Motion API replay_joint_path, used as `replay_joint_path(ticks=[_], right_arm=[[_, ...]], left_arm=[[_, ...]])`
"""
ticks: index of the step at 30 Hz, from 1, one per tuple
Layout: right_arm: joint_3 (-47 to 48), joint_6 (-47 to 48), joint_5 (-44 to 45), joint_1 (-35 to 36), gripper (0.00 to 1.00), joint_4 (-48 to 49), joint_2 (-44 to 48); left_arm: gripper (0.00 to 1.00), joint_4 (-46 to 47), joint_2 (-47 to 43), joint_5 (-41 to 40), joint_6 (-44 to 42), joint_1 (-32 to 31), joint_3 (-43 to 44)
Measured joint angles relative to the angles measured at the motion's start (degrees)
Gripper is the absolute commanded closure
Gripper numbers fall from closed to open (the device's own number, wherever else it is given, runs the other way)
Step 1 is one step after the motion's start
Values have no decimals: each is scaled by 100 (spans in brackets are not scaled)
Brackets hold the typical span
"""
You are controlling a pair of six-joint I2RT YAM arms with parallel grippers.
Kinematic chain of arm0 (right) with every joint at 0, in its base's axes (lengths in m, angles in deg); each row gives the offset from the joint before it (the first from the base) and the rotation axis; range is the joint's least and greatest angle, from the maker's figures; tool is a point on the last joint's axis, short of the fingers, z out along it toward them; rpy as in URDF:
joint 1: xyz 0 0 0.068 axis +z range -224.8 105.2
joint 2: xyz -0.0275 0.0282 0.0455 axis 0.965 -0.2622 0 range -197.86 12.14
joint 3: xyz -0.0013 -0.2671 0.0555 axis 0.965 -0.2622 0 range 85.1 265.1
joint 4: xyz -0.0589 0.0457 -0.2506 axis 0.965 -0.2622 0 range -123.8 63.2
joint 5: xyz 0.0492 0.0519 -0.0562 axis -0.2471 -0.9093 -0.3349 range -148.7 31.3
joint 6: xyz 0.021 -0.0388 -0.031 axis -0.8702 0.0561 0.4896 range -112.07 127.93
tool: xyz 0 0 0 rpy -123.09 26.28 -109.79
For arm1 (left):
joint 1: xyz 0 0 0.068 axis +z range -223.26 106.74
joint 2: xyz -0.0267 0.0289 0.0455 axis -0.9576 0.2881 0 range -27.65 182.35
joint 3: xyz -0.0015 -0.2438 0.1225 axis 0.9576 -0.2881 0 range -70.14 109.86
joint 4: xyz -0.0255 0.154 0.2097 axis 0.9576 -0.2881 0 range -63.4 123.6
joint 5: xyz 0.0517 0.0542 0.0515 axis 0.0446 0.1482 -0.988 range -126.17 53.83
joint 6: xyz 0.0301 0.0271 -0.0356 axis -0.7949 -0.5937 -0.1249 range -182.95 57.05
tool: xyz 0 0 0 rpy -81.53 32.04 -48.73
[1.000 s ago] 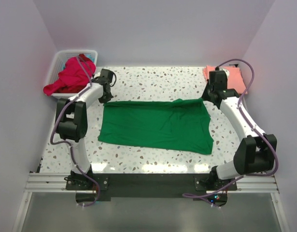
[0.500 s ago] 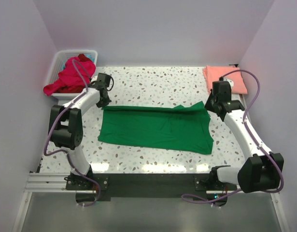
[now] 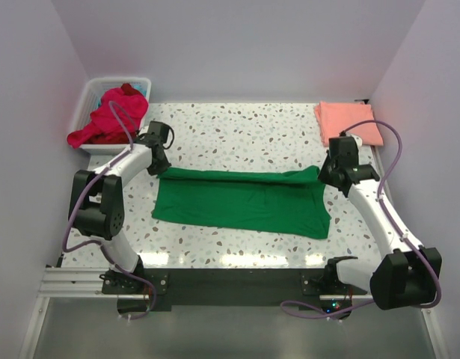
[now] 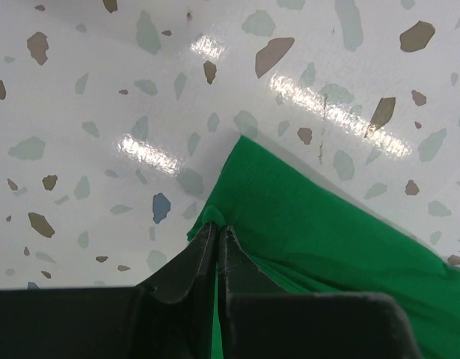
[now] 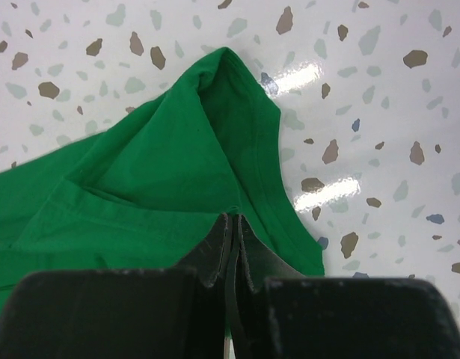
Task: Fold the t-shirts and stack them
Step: Fold the tshirt
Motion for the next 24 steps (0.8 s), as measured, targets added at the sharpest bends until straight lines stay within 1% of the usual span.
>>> replay_joint_path(ticks=[2,3,4,6,7,9,10,11,13,19,24], right_arm=[[-59,-11,-2,0,100,-26,9],[-92,-13,-2,0,100,-33,9],[-129,-20,-2,0,100,-37,9],[-177,-42,-2,0,100,-63,9],[-197,-48,-2,0,100,-70,9],[-227,-57,-2,0,100,-83,7],[-232,-59,-2,0,100,-96,7],[-236,-63,-2,0,100,-101,7],[-236,-72,-2,0,100,-103,7],[-236,-92,-2,0,100,-118,-4],[-240,-96,4,0,100,-181,-42]], left_arm=[[100,0,0,17,15,0,-63],[97,0,0,26,15,0,-92],[89,2,0,37,17,0,-120],[84,-2,0,55,22,0,-168],[77,-2,0,63,35,0,-190],[69,-42,0,72,79,-2,-223],[60,-76,0,66,122,-2,-236],[55,-144,0,57,175,-4,-236],[48,-295,-9,31,291,-4,-243],[47,-535,-282,-22,573,-7,-459],[47,-704,-435,-214,756,-15,-476]])
